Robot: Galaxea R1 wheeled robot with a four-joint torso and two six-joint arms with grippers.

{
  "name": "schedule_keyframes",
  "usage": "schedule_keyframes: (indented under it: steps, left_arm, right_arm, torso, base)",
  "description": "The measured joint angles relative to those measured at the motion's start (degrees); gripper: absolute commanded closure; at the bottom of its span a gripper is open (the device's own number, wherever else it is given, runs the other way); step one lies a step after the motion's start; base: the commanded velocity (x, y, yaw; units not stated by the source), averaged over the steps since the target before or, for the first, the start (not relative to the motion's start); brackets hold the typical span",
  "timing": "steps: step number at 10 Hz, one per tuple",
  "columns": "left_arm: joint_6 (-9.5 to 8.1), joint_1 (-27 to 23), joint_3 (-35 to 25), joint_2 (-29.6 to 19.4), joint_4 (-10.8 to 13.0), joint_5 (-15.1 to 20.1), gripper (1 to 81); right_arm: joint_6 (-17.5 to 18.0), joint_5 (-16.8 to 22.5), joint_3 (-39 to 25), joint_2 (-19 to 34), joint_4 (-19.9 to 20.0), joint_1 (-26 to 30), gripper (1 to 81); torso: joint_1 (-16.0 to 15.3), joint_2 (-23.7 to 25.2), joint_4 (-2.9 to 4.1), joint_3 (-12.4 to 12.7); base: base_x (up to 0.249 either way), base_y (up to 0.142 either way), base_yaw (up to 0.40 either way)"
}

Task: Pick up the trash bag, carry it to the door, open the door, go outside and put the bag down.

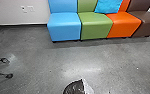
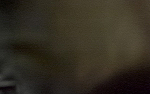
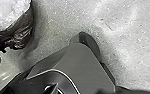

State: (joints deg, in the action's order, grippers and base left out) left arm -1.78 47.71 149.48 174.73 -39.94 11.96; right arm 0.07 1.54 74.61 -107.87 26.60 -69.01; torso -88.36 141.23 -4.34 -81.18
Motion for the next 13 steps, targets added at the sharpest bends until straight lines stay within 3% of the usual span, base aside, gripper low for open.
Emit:
schedule_keyframes:
  steps: [3, 7, 9, 13]
  left_arm:
    - [0.02, 0.1, -0.1, 0.0, 0.2, -0.4, 81.1]
    - [0.00, 0.1, 0.4, -0.8, 0.8, -2.0, 81.1]
    - [0.00, 0.4, 0.1, -1.3, 0.8, -2.1, 81.1]
    - [-0.15, 0.0, -6.2, -4.7, 0.8, -1.9, 81.1]
  right_arm:
    - [0.0, 0.0, 0.2, -0.3, 0.0, 0.0, 1.0]
    - [0.0, 0.0, 0.6, -0.8, 0.0, 0.0, 1.0]
    - [0.0, -0.1, 1.1, -1.1, 0.0, 0.0, 1.0]
    - [0.0, 0.0, 2.2, -2.1, 0.0, -0.2, 1.0]
  torso:
    - [0.2, -0.4, 0.00, 0.0]
    - [4.2, -7.0, 0.00, 0.6]
    - [6.3, -10.3, 0.00, 3.8]
    - [11.4, -18.3, 0.00, 11.8]
  base:
    - [0.000, 0.000, 0.000]
    - [0.000, 0.000, 0.000]
    - [0.000, 0.000, 0.000]
    - [0.000, 0.000, 0.000]
